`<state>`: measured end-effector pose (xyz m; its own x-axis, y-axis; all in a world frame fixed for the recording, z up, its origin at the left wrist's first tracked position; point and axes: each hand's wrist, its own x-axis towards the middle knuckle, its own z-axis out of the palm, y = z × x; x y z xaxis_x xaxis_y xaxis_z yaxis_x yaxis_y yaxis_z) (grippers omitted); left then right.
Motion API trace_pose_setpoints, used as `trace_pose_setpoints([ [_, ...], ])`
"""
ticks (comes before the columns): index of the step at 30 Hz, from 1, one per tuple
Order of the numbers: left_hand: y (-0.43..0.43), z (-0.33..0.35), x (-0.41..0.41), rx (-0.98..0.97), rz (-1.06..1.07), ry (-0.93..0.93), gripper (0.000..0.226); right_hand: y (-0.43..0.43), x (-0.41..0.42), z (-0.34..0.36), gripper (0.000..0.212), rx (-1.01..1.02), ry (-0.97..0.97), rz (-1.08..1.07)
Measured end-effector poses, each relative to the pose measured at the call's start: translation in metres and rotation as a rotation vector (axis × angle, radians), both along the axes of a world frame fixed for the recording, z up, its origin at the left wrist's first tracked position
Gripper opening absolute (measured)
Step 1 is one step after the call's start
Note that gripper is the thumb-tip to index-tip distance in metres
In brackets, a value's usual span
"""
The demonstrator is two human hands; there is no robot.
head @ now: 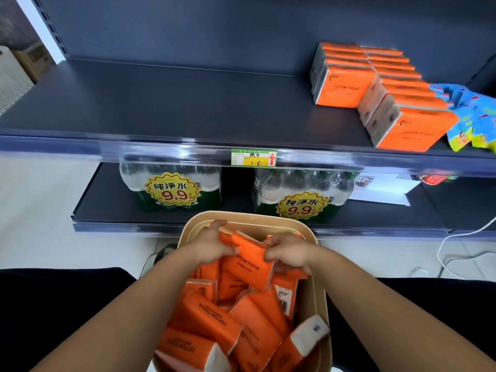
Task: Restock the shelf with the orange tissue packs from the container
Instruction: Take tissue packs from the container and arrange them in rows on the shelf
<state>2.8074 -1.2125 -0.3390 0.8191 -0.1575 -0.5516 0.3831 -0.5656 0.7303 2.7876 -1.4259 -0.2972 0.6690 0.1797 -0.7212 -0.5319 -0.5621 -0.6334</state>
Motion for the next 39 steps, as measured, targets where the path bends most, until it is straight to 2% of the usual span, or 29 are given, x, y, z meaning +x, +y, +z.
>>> trace_pose_setpoints([
  [2, 0.004, -0.002, 0.0, -0.102, -0.021, 0.057, 0.084, -0.001, 0.002, 0.005, 0.024, 0.017, -0.006, 0.011],
  [4, 0.007, -0.003, -0.001, -0.236, -0.001, 0.126, 0.072, -0.003, 0.004, 0.007, 0.025, 0.061, 0.007, -0.005],
  [7, 0.009, -0.004, -0.002, -0.274, 0.004, 0.129, 0.062, -0.008, 0.006, 0.009, 0.025, 0.137, 0.008, -0.086],
  [9, 0.011, -0.004, -0.001, -0.277, 0.019, 0.125, 0.057, -0.013, 0.009, 0.009, 0.018, 0.118, -0.061, -0.214],
  [11, 0.015, -0.006, 0.001, -0.298, 0.051, 0.124, 0.051, -0.021, 0.014, 0.005, 0.011, -0.043, -0.193, -0.319],
  [14, 0.018, -0.007, 0.002, -0.307, 0.094, 0.116, 0.047, -0.03, 0.017, 0.003, 0.018, -0.511, -0.296, -0.105],
  [15, 0.019, -0.008, 0.003, -0.303, 0.101, 0.11, 0.045, -0.029, 0.016, 0.001, 0.023, -0.619, -0.296, -0.031],
  [17, 0.019, -0.009, 0.003, -0.294, 0.11, 0.109, 0.046, -0.025, 0.01, -0.005, 0.041, -0.707, -0.253, 0.041],
  [20, 0.019, -0.007, 0.004, -0.283, 0.113, 0.108, 0.052, -0.02, 0.002, -0.019, 0.066, -0.701, -0.177, 0.082],
  [23, 0.019, -0.007, 0.003, -0.276, 0.122, 0.099, 0.056, -0.016, 0.0, -0.024, 0.074, -0.678, -0.144, 0.083],
  [28, 0.02, -0.008, 0.003, -0.279, 0.153, 0.082, 0.057, -0.015, 0.002, -0.027, 0.068, -0.642, -0.191, -0.045],
  [32, 0.019, -0.007, 0.002, -0.281, 0.156, 0.081, 0.054, -0.018, 0.003, -0.03, 0.029, -0.567, -0.182, -0.054],
  [33, 0.02, -0.006, 0.002, -0.282, 0.154, 0.086, 0.054, -0.018, 0.001, -0.031, 0.028, -0.567, -0.177, -0.061],
  [37, 0.02, -0.006, 0.001, -0.279, 0.15, 0.079, 0.054, -0.021, -0.003, -0.042, 0.047, -0.646, -0.127, 0.028],
  [39, 0.019, -0.006, 0.0, -0.279, 0.148, 0.067, 0.054, -0.018, -0.005, -0.04, 0.058, -0.577, -0.096, 0.037],
])
